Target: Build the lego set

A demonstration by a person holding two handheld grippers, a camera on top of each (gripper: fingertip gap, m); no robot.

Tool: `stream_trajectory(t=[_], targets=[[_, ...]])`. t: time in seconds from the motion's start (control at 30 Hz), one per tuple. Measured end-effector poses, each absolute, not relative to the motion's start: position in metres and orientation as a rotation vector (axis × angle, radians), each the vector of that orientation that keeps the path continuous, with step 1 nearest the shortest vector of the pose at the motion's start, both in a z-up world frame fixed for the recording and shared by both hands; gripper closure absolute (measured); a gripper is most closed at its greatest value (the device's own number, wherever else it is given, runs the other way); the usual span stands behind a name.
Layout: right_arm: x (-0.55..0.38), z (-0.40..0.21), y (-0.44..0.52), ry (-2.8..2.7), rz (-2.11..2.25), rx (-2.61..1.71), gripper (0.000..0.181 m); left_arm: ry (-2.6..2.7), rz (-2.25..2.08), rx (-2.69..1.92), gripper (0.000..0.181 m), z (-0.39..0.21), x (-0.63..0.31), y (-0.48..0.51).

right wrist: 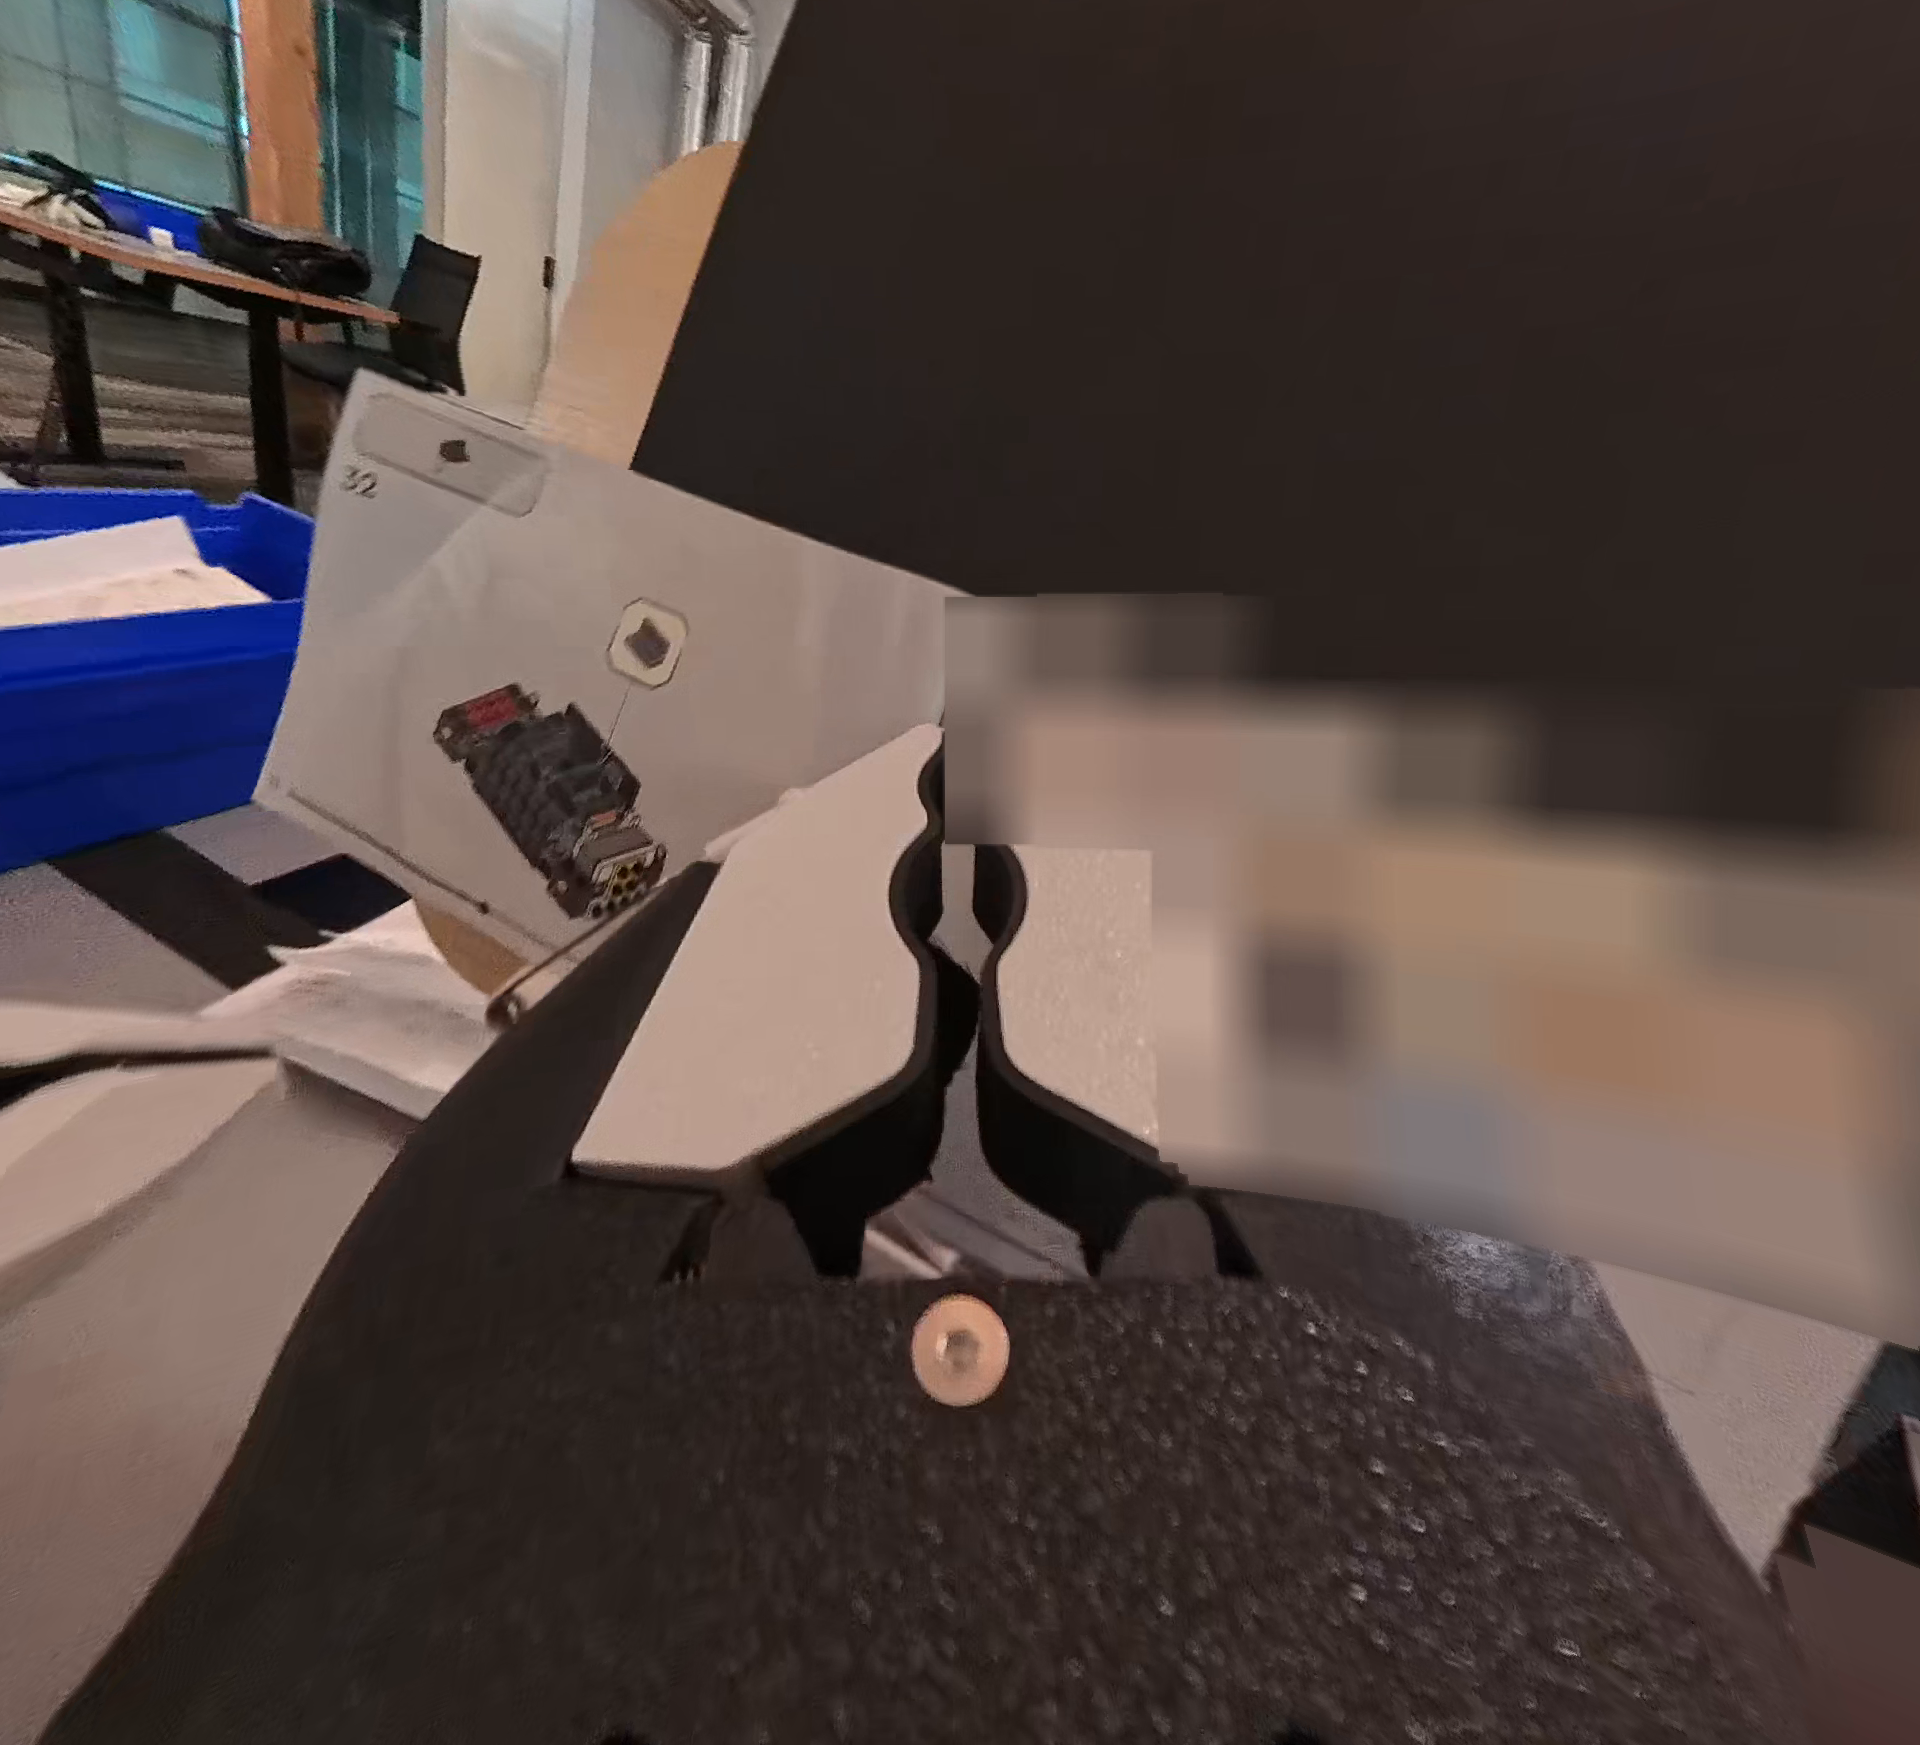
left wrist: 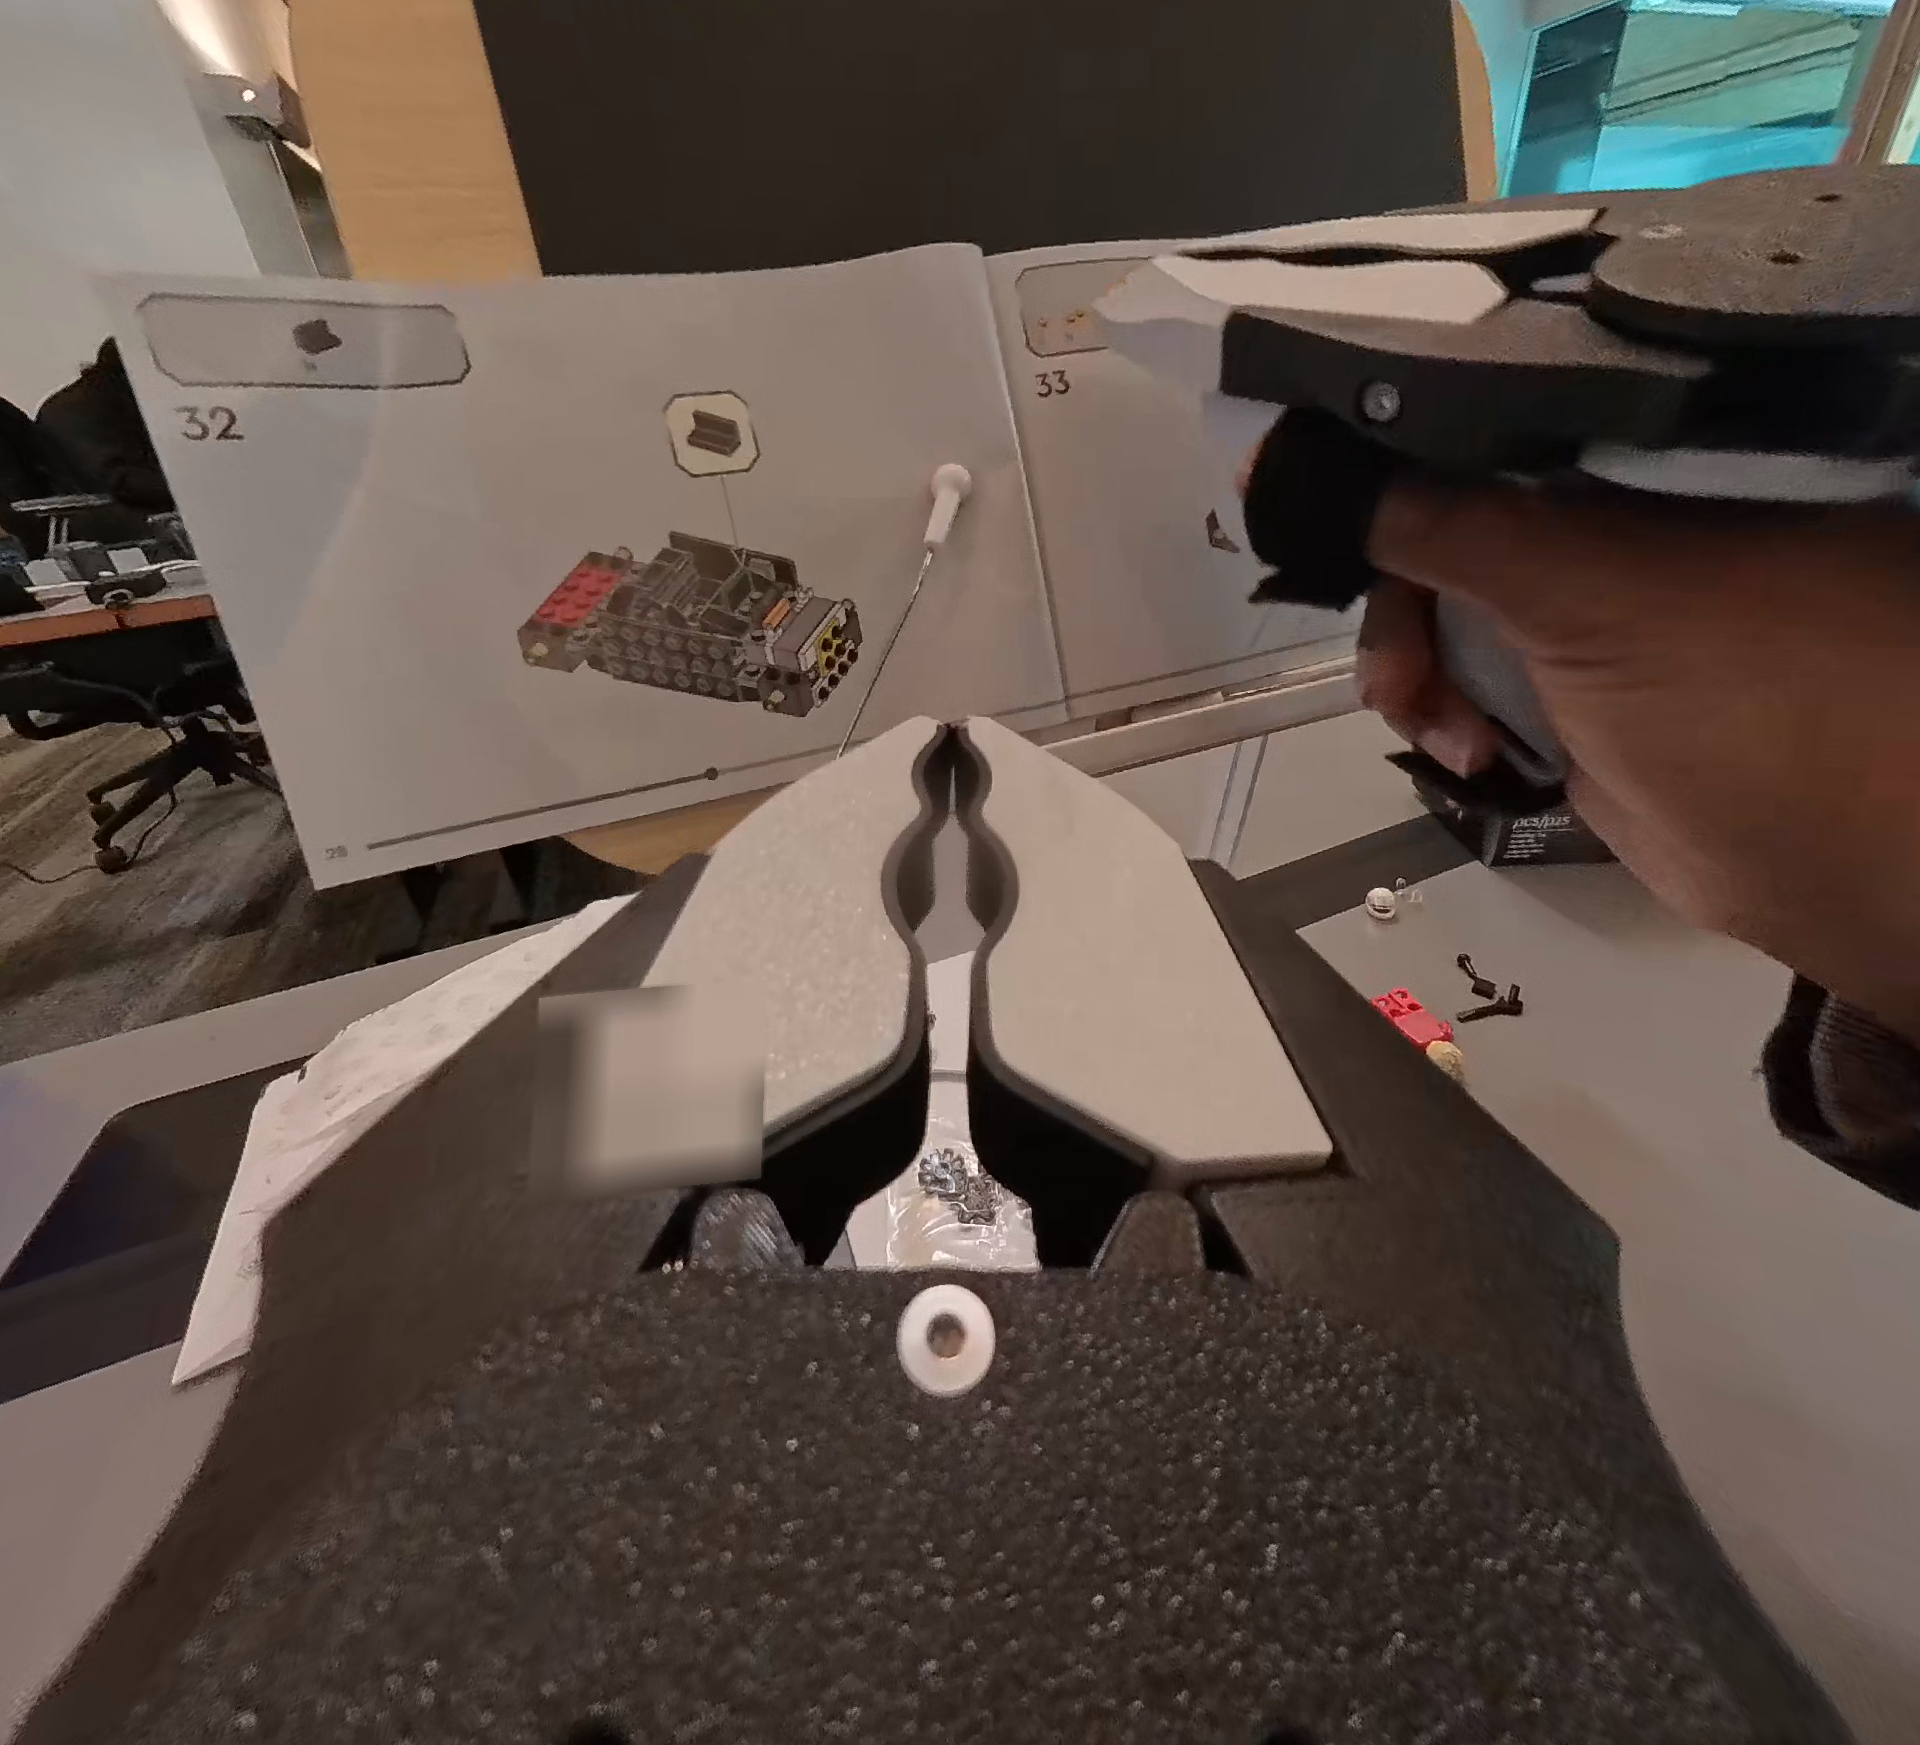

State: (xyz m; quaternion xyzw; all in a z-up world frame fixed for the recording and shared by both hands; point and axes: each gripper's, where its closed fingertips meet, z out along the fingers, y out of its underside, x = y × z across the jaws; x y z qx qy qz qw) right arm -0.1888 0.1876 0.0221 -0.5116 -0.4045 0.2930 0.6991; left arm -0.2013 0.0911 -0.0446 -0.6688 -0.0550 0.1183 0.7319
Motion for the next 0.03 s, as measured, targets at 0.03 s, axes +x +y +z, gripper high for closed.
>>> stream_trajectory(t=[0.03], targets=[[-0.1929,0.0225,0.1911,-0.898,0.654,-1.155,0.181,-0.126,0.256,-1.473,0.181,-0.0458,-0.2027,0.0912]])
